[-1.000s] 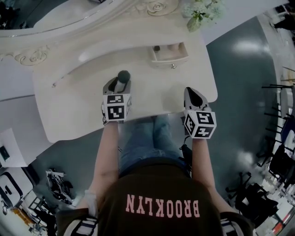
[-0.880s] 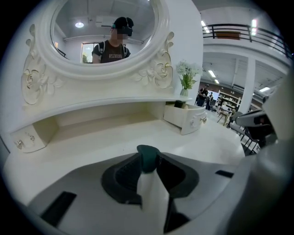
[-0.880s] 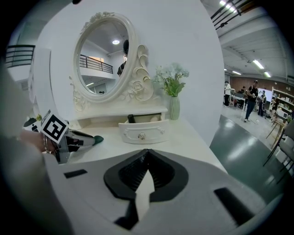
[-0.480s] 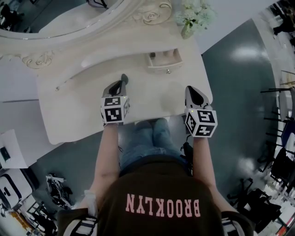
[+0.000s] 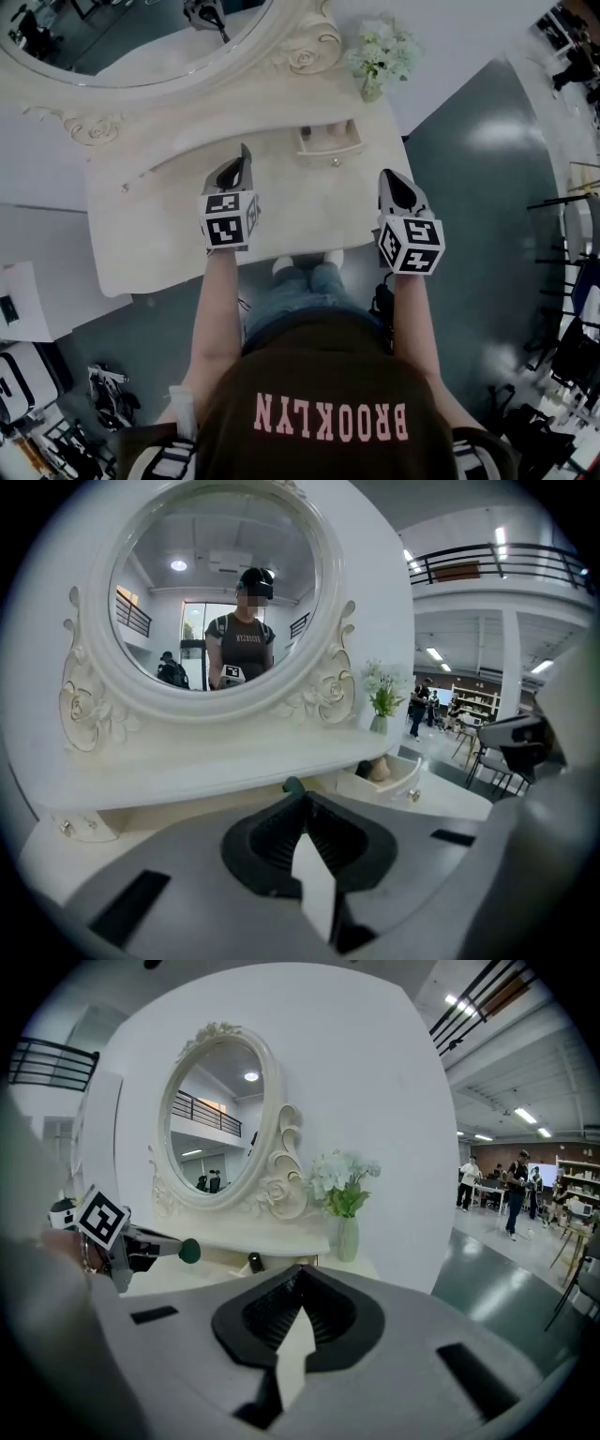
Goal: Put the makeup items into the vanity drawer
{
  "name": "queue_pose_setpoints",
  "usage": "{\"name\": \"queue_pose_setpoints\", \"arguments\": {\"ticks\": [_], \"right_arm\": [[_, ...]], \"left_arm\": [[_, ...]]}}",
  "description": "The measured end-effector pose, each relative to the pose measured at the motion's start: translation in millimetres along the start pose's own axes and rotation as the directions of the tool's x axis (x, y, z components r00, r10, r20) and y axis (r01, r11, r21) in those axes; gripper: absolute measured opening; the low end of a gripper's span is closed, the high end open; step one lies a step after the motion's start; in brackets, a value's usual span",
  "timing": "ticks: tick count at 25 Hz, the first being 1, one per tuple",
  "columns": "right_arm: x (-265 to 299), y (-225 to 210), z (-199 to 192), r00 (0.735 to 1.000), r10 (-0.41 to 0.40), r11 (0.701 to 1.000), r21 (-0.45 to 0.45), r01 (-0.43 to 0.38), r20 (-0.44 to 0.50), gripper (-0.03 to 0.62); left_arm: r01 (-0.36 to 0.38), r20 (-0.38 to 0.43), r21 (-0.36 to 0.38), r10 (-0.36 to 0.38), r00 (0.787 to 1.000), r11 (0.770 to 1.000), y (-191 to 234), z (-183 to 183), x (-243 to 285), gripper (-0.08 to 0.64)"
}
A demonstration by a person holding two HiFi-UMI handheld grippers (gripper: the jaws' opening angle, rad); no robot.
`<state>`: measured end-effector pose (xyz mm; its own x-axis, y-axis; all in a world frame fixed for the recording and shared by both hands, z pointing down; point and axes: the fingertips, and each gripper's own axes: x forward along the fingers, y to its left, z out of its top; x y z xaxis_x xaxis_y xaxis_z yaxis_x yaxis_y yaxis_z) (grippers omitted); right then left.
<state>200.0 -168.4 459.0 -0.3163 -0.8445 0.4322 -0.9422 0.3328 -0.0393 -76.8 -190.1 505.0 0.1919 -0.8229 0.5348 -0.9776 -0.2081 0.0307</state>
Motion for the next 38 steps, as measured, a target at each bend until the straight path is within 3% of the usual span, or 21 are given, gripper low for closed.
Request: {"name": "queue_pose_setpoints", "arguments": {"ticks": [6,13,29,38], "right_arm": [[-2,-11,20,0.999,-0.002,1.000,-0.011,0.002,0.051,-0.011],[-10,-34,24,0.997,-0.015,1.000,-0.003,0.016,0.072,-0.011],[-50,-97,3,0.992,-0.110,0.993,0.036,0.108,0.064,-0.011],[-76,-140,-17,0.981,-0.190,0.980,0.070,0.187,0.040,-0.011]], "left_arm": [[-0.014,0.074,0.015,0.013,0.997,1.000,-5,35,-4,0.015],[0.007,0.106,0.046,-0.012,0.994,0.999,-34,58,2,0.015],[0.130,0.104,0.141,-0.146,0.984,0.981,-126,76,30,0.015],[0.180,0.081,0.152,-0.194,0.978,0.972,-169,69,53,0.015]]}}
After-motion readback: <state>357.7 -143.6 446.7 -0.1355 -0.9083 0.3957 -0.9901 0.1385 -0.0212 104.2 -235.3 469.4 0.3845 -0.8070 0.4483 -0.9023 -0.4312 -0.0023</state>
